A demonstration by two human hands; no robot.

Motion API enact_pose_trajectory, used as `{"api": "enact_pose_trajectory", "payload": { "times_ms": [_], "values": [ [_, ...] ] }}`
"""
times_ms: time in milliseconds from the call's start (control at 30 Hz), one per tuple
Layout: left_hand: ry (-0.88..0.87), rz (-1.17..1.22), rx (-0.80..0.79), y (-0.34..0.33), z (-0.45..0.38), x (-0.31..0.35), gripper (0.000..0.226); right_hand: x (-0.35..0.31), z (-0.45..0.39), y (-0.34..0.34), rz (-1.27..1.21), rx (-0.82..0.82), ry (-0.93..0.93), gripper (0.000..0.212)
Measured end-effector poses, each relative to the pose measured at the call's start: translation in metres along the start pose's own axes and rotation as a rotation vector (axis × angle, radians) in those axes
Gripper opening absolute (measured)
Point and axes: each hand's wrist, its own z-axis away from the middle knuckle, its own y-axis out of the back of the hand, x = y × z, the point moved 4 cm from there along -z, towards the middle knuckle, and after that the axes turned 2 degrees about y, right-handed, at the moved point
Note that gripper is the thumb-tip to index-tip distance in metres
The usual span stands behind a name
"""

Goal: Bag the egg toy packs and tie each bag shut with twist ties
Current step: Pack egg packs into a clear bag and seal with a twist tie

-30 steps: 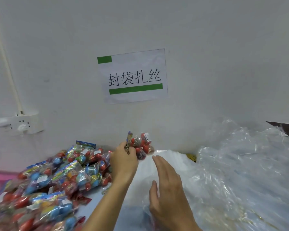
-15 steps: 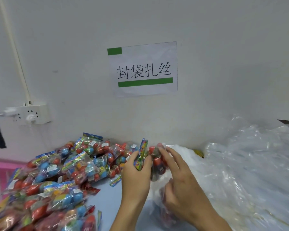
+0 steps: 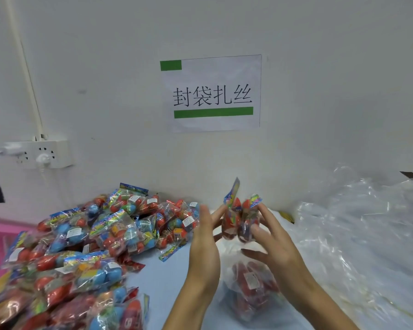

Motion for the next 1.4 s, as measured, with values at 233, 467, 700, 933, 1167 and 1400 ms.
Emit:
{"api": "enact_pose_trajectory", "payload": {
  "times_ms": [233,467,700,933,1167,1400],
  "values": [
    [-0.202,-0.291,0.093,0.002,-0.002,0.001,0.017,-0.002,-0.004,0.007,-0.158,0.033,-0.124,0.041],
    [-0.311,-0.372,0.151,-0.01,0.004,0.005,0.021,0.003,-0.005,0.007,-0.208,0.164,-0.113,0.029],
    [-0.222,-0.357,0.273,0.008,-0.004,0.005,0.012,0.004,-0.009,0.019,-0.239,0.28,-0.148,0.021],
    [0.213,0.129,-0.015,-0.002,-0.008,-0.011,0.028,-0.001,-0.007,0.003,-0.357,0.087,-0.152,0.032],
    [0.13,0.077,0.034,-0.014,-0.007,-0.013,0.03,-0.005,-0.005,-0.002,-0.512,0.039,-0.142,0.037],
    [-0.033,-0.13,0.087,-0.01,-0.004,-0.005,0.023,-0.01,-0.006,0.004,-0.192,0.048,-0.106,0.032]
  ]
}}
